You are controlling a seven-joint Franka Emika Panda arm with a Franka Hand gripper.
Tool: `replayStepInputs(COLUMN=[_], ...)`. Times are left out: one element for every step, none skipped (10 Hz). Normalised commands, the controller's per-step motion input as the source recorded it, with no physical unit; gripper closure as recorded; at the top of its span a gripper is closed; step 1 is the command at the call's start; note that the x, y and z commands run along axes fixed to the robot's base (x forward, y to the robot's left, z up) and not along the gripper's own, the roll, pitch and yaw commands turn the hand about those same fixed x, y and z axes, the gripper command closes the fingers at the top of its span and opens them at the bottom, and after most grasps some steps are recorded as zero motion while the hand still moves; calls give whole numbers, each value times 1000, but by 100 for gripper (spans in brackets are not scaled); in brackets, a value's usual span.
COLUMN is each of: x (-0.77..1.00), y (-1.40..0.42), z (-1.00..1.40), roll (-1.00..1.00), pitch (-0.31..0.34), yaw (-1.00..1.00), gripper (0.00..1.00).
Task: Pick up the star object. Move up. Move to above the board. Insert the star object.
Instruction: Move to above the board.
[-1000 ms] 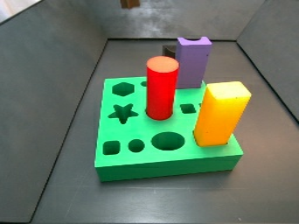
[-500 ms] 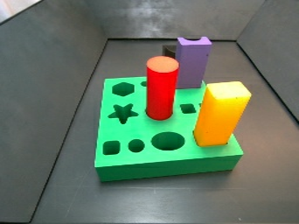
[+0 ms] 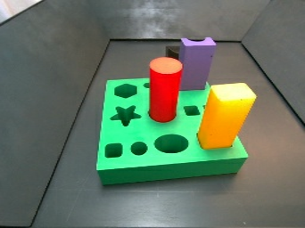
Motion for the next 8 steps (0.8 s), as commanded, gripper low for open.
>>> replayStepInputs(x=[301,311,323,339,355,374,393,306], y=[-1000,-1000,-1000,-1000,-1000,-1000,-1000,-689], z=[175,175,179,182,186,190,197,141], roll=[-26,-20,-1,-5,-2,7,4,10], pitch=[141,122,131,141,140,135,136,141], yaw=[4,6,10,7,8,4,11,8], gripper=[100,100,100,100,100,100,100,100])
